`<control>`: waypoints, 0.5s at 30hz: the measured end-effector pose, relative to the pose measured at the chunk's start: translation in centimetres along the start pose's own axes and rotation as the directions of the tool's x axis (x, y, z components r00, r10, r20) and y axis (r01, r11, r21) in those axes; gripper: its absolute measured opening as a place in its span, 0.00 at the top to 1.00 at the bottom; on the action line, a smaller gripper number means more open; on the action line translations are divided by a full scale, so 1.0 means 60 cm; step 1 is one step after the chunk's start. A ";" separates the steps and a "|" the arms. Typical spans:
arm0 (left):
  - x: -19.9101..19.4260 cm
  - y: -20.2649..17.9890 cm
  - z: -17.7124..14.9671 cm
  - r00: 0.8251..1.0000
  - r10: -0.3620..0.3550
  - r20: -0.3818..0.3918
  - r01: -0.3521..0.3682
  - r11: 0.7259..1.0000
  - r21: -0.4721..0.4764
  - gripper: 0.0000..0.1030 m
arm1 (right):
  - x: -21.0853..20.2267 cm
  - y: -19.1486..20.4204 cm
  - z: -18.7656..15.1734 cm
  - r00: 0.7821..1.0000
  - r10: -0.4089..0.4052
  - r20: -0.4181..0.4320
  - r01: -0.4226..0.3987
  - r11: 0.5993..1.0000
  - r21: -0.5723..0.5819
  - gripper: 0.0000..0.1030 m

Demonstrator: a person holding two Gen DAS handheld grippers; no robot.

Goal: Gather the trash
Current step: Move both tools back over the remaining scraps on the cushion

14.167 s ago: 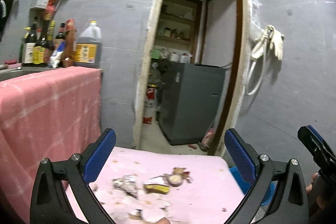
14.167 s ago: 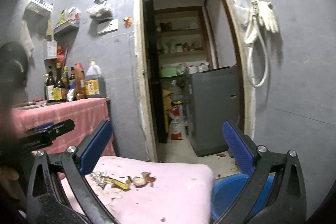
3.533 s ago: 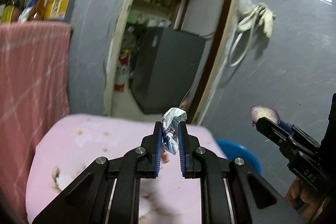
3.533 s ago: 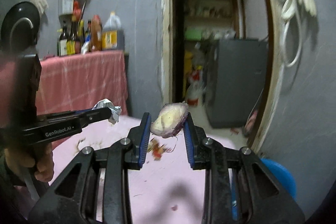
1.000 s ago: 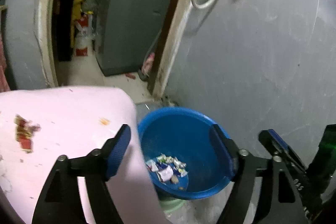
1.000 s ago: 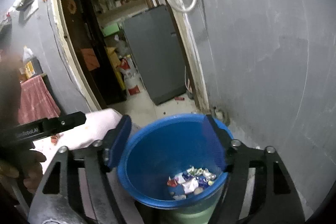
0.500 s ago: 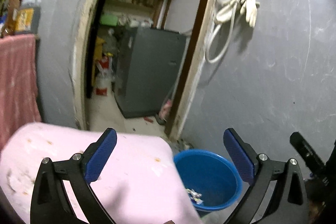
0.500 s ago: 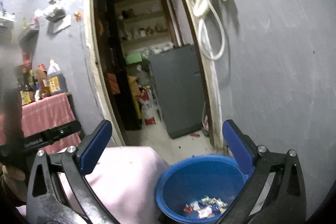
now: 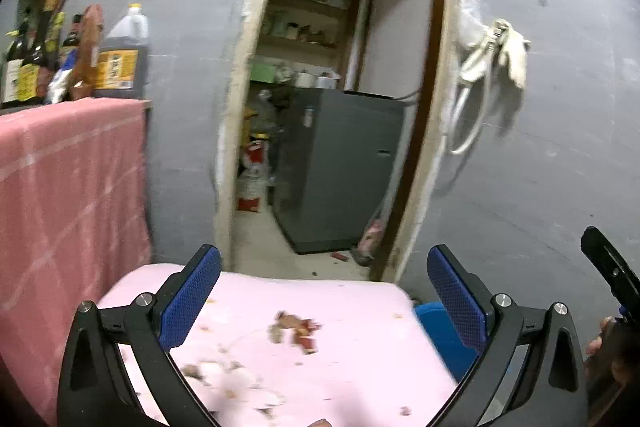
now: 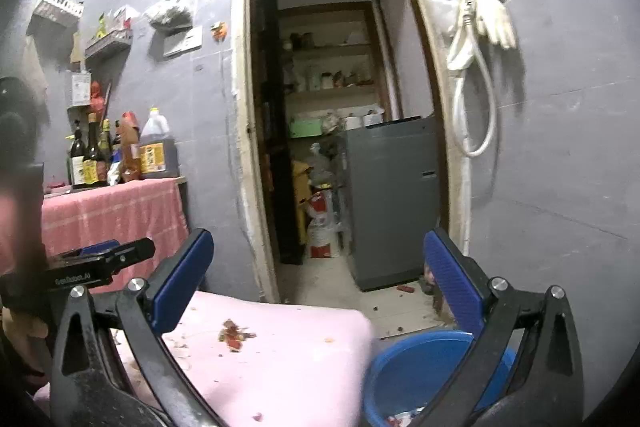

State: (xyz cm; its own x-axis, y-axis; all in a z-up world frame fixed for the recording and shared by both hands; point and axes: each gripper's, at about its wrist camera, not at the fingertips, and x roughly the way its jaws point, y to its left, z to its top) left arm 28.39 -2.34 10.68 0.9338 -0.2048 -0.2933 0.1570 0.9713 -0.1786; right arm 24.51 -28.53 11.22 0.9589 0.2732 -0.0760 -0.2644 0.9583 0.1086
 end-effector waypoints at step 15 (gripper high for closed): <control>0.031 0.150 -0.056 0.981 0.150 -0.120 -0.159 0.984 -0.076 0.02 | 0.145 0.095 -0.089 0.967 0.107 -0.231 -0.118 0.992 -0.035 0.00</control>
State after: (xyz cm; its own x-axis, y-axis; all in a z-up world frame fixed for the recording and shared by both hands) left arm 30.43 5.61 5.37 0.9012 -0.0702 -0.4276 -0.0188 0.9795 -0.2005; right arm 30.80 -20.23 5.89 0.8752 0.3865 -0.2910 -0.3796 0.9215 0.0825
